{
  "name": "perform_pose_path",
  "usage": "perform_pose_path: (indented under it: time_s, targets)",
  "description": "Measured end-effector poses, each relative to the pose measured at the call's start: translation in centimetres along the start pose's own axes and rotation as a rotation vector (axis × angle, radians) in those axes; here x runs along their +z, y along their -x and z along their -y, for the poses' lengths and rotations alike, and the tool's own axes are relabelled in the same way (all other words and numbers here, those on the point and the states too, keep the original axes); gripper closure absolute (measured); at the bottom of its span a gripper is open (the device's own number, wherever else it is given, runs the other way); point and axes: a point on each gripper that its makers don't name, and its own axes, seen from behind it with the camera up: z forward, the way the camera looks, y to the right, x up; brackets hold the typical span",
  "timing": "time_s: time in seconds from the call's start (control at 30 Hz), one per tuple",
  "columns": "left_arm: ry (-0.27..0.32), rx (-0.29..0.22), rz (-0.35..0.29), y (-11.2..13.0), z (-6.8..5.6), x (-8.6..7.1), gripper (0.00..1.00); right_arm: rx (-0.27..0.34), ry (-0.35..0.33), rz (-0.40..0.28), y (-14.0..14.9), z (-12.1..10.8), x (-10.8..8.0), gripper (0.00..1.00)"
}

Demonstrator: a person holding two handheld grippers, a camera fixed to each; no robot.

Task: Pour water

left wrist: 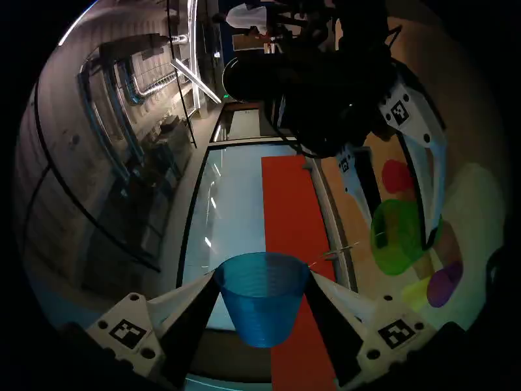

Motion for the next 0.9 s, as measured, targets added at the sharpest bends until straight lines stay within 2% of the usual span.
perform_pose_path:
  time_s: [0.47,0.77,0.9]
  targets:
    - [-0.003,0.022,0.002,-0.45,0.02,-0.41,0.12,-0.002,0.003,-0.001,-0.18,0.08,-0.09,0.1]
    - [-0.003,0.015,0.001,-0.02,0.27,-0.23,0.12,0.0,0.005,-0.005,-0.23,0.08,-0.21,0.09]
    - [-0.001,-0.016,0.004,0.3,0.13,0.0,0.12,-0.002,0.005,-0.004,-0.27,0.05,-0.23,0.09]
